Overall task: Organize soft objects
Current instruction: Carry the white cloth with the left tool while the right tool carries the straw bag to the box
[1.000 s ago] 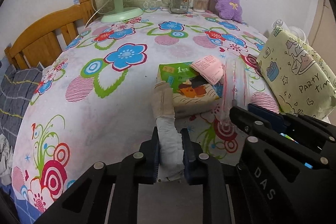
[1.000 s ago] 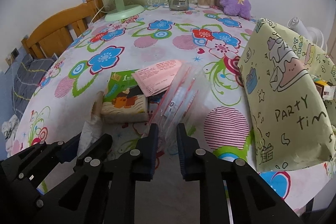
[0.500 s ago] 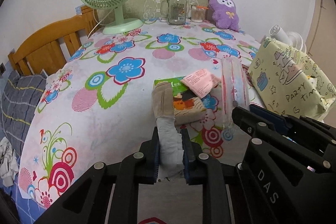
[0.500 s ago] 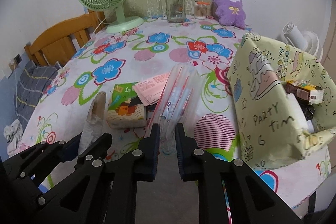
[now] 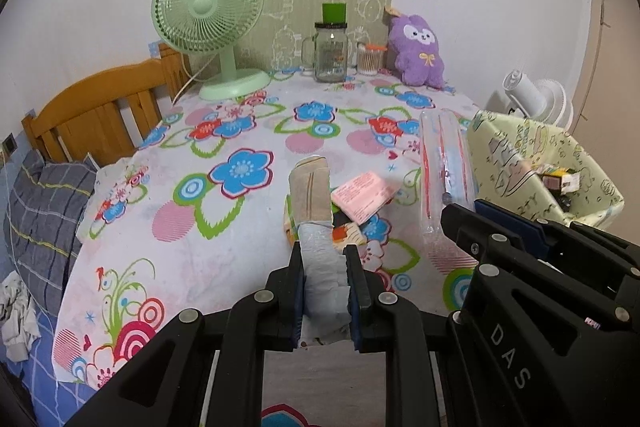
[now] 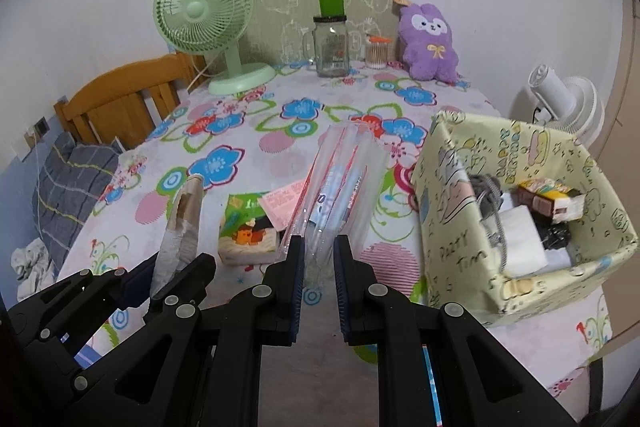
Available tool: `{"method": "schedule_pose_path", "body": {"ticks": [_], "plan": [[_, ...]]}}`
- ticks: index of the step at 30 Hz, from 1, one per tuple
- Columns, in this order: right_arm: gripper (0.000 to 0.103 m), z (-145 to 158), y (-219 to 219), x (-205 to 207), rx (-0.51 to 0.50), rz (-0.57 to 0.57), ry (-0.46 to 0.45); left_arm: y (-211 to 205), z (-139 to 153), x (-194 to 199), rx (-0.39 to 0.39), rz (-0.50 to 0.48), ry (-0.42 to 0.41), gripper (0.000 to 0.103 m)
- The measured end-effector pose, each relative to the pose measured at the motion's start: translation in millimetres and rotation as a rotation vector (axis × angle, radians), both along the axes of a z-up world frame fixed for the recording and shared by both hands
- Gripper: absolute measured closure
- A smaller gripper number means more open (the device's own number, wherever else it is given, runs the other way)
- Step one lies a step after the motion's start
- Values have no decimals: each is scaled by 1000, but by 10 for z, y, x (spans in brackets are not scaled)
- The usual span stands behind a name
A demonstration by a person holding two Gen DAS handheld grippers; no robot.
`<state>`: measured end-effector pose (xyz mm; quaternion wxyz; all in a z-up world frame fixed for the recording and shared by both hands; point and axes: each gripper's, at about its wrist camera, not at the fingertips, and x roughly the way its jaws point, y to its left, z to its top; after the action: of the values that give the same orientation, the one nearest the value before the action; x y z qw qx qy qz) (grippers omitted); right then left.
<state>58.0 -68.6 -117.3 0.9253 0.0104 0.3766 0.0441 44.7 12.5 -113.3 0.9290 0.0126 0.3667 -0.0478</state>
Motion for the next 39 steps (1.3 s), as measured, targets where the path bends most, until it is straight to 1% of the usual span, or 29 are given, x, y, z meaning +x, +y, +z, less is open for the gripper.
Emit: {"method": "schedule_pose_path", "body": {"ticks": [7, 11, 23, 32, 39], "plan": [[86, 207, -29, -67, -3, 5, -42, -35, 192, -53, -3, 4, -35, 87], [86, 319, -56, -107, -5, 6, -59, -55, 285, -63, -13, 0, -36, 87], [86, 631, -166, -141, 5, 6, -108, -153, 558, -87, 0, 3, -85, 87], [86, 741, -355, -136, 16, -2, -122, -332, 671, -69, 1, -12, -102, 87], [86, 784, -546, -126, 13, -15, -130, -546, 714, -17, 1, -36, -107, 87]]}}
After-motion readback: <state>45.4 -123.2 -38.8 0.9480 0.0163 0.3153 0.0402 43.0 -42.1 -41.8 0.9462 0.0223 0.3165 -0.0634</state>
